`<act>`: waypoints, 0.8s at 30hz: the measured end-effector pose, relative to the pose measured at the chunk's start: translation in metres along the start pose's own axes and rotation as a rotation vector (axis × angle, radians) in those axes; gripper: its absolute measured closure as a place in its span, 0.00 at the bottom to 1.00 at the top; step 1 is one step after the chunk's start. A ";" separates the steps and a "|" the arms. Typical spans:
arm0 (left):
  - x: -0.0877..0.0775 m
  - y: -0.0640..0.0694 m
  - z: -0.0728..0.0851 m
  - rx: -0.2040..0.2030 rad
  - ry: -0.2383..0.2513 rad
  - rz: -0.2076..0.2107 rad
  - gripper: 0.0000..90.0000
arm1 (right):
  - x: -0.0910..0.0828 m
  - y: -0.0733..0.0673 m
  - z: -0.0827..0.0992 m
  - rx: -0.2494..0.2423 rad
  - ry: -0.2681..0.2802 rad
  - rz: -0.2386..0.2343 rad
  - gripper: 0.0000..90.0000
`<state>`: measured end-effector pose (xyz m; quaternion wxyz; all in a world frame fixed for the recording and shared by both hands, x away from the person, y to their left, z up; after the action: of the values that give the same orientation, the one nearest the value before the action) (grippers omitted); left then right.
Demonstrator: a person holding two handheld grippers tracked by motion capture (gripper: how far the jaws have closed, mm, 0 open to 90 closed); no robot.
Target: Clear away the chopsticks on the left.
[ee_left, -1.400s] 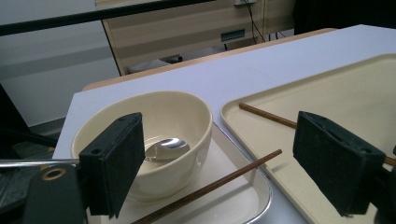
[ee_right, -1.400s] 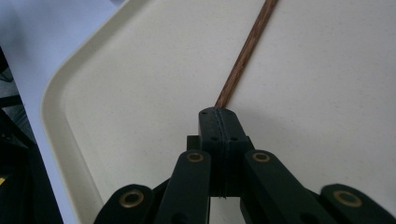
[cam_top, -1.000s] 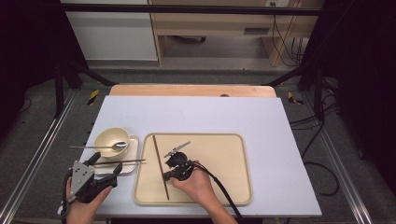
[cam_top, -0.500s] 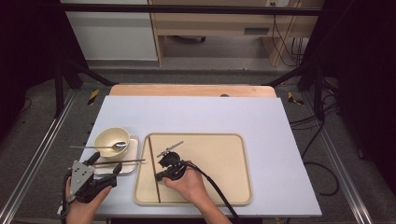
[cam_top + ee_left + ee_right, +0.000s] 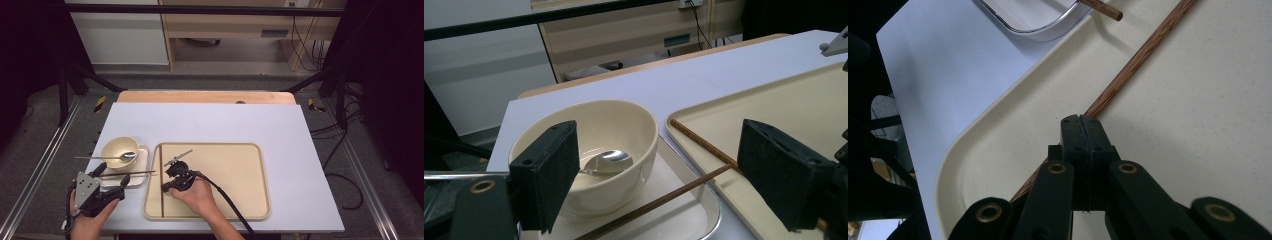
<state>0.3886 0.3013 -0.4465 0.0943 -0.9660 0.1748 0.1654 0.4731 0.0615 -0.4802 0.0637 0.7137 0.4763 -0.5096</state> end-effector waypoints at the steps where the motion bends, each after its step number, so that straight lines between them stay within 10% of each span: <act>1: 0.000 0.000 0.000 0.000 0.001 0.000 0.19 | 0.000 0.000 -0.001 0.002 0.001 -0.002 1.00; 24: 0.001 0.000 0.000 0.003 -0.002 0.000 0.19 | 0.007 0.000 -0.009 0.029 0.024 -0.007 1.00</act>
<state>0.3895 0.3007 -0.4469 0.0958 -0.9657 0.1749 0.1662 0.4794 0.0705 -0.4818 0.0459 0.7190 0.4719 -0.5082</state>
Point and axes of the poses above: each handheld gripper's, and its own axes: x roughly forward along the jaws, z roughly out of its underside, y roughly to its right, the point moved 1 cm from there along x, roughly forward along the jaws, and after that the axes turned 7 degrees about -y, right-handed, at the moved point
